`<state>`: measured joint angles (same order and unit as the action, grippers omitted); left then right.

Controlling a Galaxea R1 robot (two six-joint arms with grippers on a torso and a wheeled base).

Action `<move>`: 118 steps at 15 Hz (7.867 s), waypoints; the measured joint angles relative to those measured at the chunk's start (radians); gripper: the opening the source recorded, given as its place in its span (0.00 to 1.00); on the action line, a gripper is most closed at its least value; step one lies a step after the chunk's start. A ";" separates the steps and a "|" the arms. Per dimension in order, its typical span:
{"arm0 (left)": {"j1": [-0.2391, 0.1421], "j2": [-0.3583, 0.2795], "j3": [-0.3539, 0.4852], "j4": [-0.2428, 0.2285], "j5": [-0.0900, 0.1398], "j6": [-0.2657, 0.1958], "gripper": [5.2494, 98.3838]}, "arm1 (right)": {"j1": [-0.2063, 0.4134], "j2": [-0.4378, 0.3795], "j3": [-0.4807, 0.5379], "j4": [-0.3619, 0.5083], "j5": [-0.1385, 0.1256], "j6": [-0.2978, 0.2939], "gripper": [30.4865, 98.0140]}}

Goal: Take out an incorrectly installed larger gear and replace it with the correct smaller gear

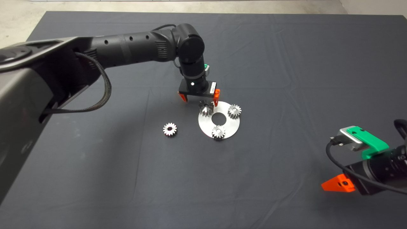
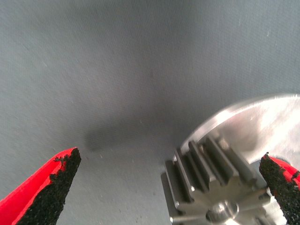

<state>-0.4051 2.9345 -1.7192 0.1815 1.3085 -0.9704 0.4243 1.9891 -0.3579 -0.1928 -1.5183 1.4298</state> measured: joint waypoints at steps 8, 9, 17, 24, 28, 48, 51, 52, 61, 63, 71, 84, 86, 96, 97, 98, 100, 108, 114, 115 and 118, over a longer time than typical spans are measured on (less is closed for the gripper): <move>-0.043 0.008 -0.015 -0.090 -0.004 0.027 0.99 | 0.000 0.000 0.000 0.000 0.000 0.000 1.00; -0.050 0.008 -0.015 -0.093 -0.006 0.027 0.99 | 0.000 0.000 0.000 0.000 0.000 0.000 1.00; -0.047 0.008 -0.013 -0.122 -0.016 0.027 0.99 | 0.000 -0.003 0.000 0.000 -0.002 0.000 1.00; -0.042 0.008 -0.007 -0.165 -0.027 0.027 0.99 | 0.000 -0.003 0.000 0.000 -0.003 0.000 1.00; -0.041 0.008 -0.014 -0.167 -0.039 0.027 0.99 | 0.000 -0.003 0.000 0.000 -0.003 0.000 1.00; -0.012 0.008 0.012 -0.170 -0.021 0.018 0.99 | 0.000 -0.005 0.000 0.000 -0.004 0.000 1.00; -0.014 0.008 0.012 -0.170 -0.022 0.018 0.99 | 0.000 -0.005 0.000 0.000 -0.005 0.000 1.00; -0.014 0.008 0.012 -0.170 -0.022 0.018 0.99 | 0.000 -0.005 0.000 0.000 -0.005 0.000 1.00; -0.014 0.008 -0.003 -0.170 -0.022 0.018 0.99 | 0.000 -0.005 0.000 0.000 -0.005 -0.001 1.00; -0.014 0.008 -0.005 -0.170 -0.022 0.018 0.99 | 0.000 -0.005 0.000 0.000 -0.005 0.000 1.00; 0.019 0.010 -0.030 -0.166 -0.026 0.027 0.99 | 0.019 -0.006 -0.001 0.000 -0.006 0.000 1.00; -0.033 0.008 -0.048 -0.164 -0.011 0.030 0.99 | 0.019 -0.002 -0.001 0.001 -0.004 0.000 1.00; -0.032 0.008 -0.048 -0.164 -0.010 0.030 0.99 | 0.019 -0.003 -0.001 0.001 -0.004 0.000 1.00; -0.019 0.010 -0.046 -0.166 -0.011 0.030 0.99 | 0.047 -0.006 -0.001 0.002 -0.005 0.000 1.00; -0.019 0.010 -0.046 -0.166 -0.011 0.030 0.99 | 0.047 -0.006 -0.001 0.002 -0.005 0.000 1.00; -0.019 0.010 -0.046 -0.166 -0.011 0.030 0.99 | 0.047 -0.005 -0.001 0.002 -0.005 0.000 1.00; -0.019 0.010 -0.046 -0.166 -0.011 0.030 0.99 | 0.047 -0.006 -0.001 0.002 -0.005 0.000 1.00; -0.019 0.010 -0.046 -0.166 -0.019 0.030 0.98 | 0.047 -0.006 -0.001 0.002 -0.005 0.000 1.00; -0.019 0.010 -0.046 -0.166 -0.019 0.030 0.93 | 0.053 -0.006 -0.001 0.003 -0.005 0.000 1.00; -0.019 0.010 -0.046 -0.166 -0.019 0.030 0.91 | 0.060 -0.006 -0.001 0.002 -0.005 0.000 1.00; -0.019 0.010 -0.046 -0.166 -0.019 0.030 0.91 | 0.067 -0.006 -0.001 0.003 -0.005 0.000 1.00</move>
<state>-0.4238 2.9447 -1.7649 0.0155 1.2891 -0.9404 0.4911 1.9834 -0.3594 -0.1900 -1.5234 1.4296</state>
